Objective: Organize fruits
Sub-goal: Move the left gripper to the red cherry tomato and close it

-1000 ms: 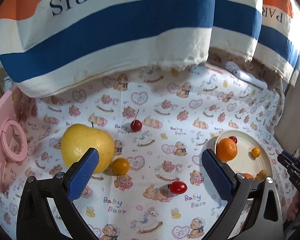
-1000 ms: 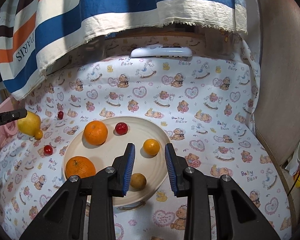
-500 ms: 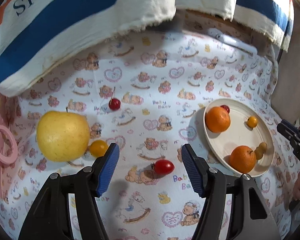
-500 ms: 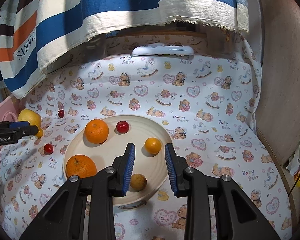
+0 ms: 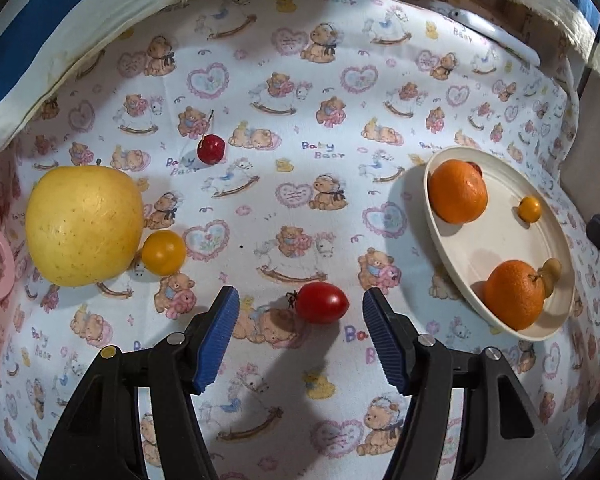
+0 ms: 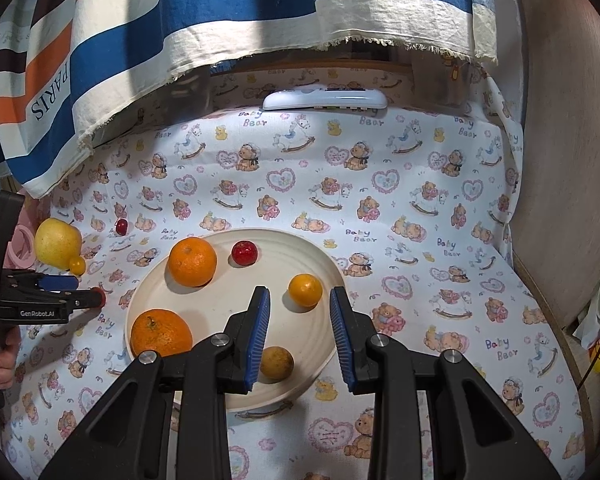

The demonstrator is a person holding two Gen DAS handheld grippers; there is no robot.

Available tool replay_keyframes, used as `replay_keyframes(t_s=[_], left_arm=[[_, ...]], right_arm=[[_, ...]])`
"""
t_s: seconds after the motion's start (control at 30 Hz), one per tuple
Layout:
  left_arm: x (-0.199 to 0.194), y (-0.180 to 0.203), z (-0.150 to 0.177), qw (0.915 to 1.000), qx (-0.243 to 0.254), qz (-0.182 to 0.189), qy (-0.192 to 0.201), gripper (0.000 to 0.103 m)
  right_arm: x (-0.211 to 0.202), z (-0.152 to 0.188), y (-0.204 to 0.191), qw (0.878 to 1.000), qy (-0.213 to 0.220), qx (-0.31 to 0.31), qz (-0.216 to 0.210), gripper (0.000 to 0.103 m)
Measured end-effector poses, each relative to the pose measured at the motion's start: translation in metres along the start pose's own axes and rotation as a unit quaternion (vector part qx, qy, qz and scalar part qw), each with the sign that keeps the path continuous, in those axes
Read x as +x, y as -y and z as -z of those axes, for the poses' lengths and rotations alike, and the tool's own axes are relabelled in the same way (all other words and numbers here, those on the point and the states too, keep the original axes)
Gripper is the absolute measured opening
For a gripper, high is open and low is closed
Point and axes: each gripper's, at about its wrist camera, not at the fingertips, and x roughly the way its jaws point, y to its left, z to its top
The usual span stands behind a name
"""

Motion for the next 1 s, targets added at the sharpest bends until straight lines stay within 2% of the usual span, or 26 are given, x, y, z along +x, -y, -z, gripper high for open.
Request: replay_keyframes(t_s=[0.13,0.23,0.4,0.53,1.0], left_arm=[[0.001,0.002,0.000,1.0000,0.006,0.000,0.000,0.056],[0.004,0.006,0.001,0.9998,0.017,-0.013,0.001,0.052],[0.006,0.007,0.002,0.9997,0.020,-0.009,-0.004,0.044],[0.006,0.009,0.003,0.9998,0.021,-0.003,-0.004,0.032],[-0.009,0.007,0.000,0.9991,0.028,-0.005,0.032,0.031]], right_arm=[[0.000,0.000,0.000,1.000,-0.001,0.000,-0.001,0.032],[0.000,0.000,0.000,1.000,-0.002,0.000,-0.002,0.032],[0.000,0.000,0.000,1.000,-0.002,0.000,-0.002,0.032],[0.000,0.000,0.000,1.000,-0.002,0.000,-0.003,0.032],[0.000,0.000,0.000,1.000,-0.002,0.000,-0.002,0.032]])
